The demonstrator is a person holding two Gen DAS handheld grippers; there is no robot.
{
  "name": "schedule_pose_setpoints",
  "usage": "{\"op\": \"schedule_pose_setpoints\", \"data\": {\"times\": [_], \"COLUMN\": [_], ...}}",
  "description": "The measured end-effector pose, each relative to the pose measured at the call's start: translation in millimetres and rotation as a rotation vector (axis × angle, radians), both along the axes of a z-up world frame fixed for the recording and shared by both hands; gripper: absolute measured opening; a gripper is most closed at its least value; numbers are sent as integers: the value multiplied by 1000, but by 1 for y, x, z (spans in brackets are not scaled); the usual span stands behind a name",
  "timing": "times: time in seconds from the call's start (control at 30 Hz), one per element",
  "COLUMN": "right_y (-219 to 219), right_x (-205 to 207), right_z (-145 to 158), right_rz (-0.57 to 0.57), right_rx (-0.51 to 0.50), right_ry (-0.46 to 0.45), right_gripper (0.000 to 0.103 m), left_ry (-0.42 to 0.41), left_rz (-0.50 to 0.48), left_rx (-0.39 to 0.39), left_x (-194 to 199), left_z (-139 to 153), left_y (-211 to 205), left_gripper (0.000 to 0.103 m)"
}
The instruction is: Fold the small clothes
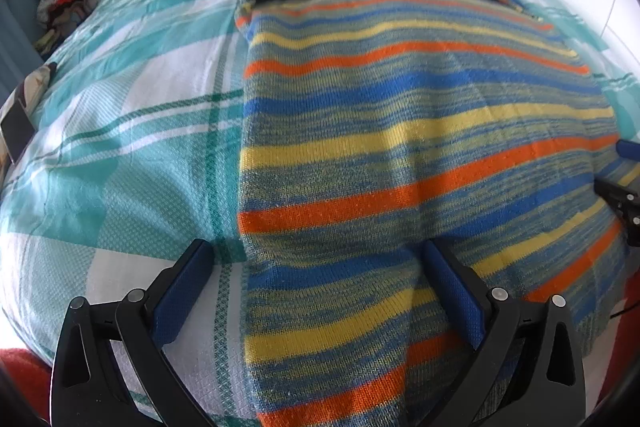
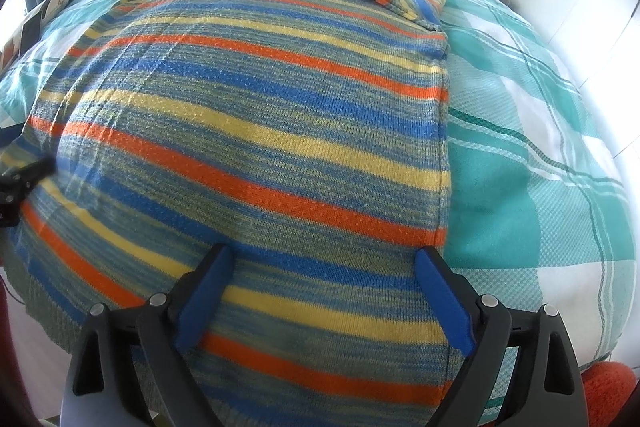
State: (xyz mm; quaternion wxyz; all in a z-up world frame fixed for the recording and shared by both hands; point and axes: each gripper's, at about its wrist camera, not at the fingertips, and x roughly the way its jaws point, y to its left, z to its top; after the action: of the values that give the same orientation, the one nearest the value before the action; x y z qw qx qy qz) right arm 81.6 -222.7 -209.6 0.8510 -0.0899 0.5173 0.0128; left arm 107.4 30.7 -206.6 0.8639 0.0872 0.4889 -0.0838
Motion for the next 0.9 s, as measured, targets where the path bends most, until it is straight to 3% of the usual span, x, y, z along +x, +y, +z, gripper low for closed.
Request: {"op": "schedule_pose_setpoints", "data": {"times": [0.07, 0.13, 0.2, 0.23, 0.3, 0.37, 0.4, 0.47, 0.53, 0.57, 0.63, 0.67, 0.73, 0.9], "right_y": [-7, -27, -59, -74, -100, -112, -112, -106, -102, -100, -95, -98, -106, -125], "right_x": [1, -2, -15, -18, -19, -24, -30, -39, -43, -42, -40, -39, -42, -19], "right_z": [11, 38, 72, 82, 84, 70, 62, 47, 31, 19, -3, -8, 3, 70], "right_rz": [-10, -64, -128, -149, -162, -152, -140, -117, -149, -161, -153, -169, -182, -165], "right_rx": [49, 166, 290, 322, 378, 435, 456, 471, 486, 498, 567, 613, 658, 794], "right_ry": [-6, -52, -137, -133, 4, 178, 242, 317, 350, 386, 473, 496, 467, 256], "right_gripper": [89, 81, 83, 84, 87, 87, 86, 86, 86, 86, 55, 4, 6, 6], "left_ry": [22, 55, 20, 32, 117, 223, 268, 314, 326, 330, 362, 391, 389, 329], "left_rz": [-5, 51, 116, 135, 171, 177, 163, 128, 85, 61, 7, -6, 7, 39], "left_rx": [-29, -60, -182, -227, -277, -279, -268, -239, -196, -169, -96, -104, -136, -359], "left_x": [1, 1, -12, -17, -24, -32, -37, -43, -45, -47, -50, -51, -56, -27], "left_z": [12, 32, 63, 70, 69, 54, 45, 34, 31, 30, 26, 24, 33, 82], "left_y": [6, 20, 49, 61, 79, 82, 79, 67, 50, 42, 27, 26, 31, 48], "left_gripper": [102, 101, 102, 102, 101, 99, 93, 82, 79, 72, 18, 5, 5, 5]}}
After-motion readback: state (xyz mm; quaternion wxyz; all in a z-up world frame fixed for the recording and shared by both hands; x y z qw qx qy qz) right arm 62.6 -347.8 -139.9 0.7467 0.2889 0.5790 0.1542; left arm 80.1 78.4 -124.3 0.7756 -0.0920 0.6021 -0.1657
